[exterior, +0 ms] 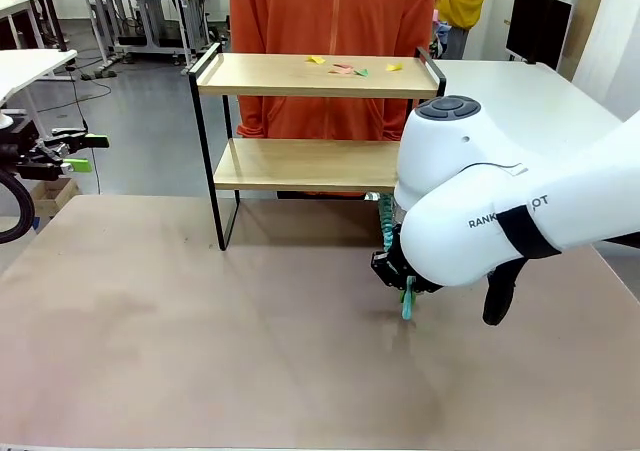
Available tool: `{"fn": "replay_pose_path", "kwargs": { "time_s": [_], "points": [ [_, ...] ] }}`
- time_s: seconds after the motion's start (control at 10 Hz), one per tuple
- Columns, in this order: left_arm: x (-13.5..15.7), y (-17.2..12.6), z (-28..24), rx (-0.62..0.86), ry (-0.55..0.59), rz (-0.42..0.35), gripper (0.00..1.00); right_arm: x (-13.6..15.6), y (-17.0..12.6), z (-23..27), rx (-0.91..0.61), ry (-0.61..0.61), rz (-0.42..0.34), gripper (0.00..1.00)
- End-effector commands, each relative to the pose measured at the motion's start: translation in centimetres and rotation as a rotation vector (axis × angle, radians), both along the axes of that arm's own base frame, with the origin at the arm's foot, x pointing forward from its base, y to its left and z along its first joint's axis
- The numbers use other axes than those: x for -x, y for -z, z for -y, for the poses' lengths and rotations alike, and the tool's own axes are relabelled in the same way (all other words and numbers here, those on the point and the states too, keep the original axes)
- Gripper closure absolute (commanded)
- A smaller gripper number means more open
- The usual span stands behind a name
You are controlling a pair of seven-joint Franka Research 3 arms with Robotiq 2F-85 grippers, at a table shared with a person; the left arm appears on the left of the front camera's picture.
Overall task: Clean the shelf.
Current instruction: Clean the specific section of the Shelf indicated by the human with the Duster.
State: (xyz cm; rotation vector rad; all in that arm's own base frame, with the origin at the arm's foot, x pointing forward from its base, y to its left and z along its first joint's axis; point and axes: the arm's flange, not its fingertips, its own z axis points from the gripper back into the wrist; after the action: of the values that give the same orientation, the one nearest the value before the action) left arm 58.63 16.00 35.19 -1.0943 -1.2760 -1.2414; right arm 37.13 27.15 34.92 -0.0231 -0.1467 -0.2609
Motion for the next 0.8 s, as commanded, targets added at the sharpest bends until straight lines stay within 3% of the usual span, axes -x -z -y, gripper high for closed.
{"fn": "replay_pose_path", "kwargs": {
  "time_s": [0.0,0.7],
  "points": [
    [0.1,-0.2,-0.1,-0.001,0.001,0.003,0.0,1.4,-1.2,1.4,0.014,-0.092,0.021,0.87],
    [0.1,-0.2,-0.1,-0.001,0.001,0.003,0.0,4.1,-4.8,5.6,-0.112,-0.432,0.096,0.87]
  ]
}}
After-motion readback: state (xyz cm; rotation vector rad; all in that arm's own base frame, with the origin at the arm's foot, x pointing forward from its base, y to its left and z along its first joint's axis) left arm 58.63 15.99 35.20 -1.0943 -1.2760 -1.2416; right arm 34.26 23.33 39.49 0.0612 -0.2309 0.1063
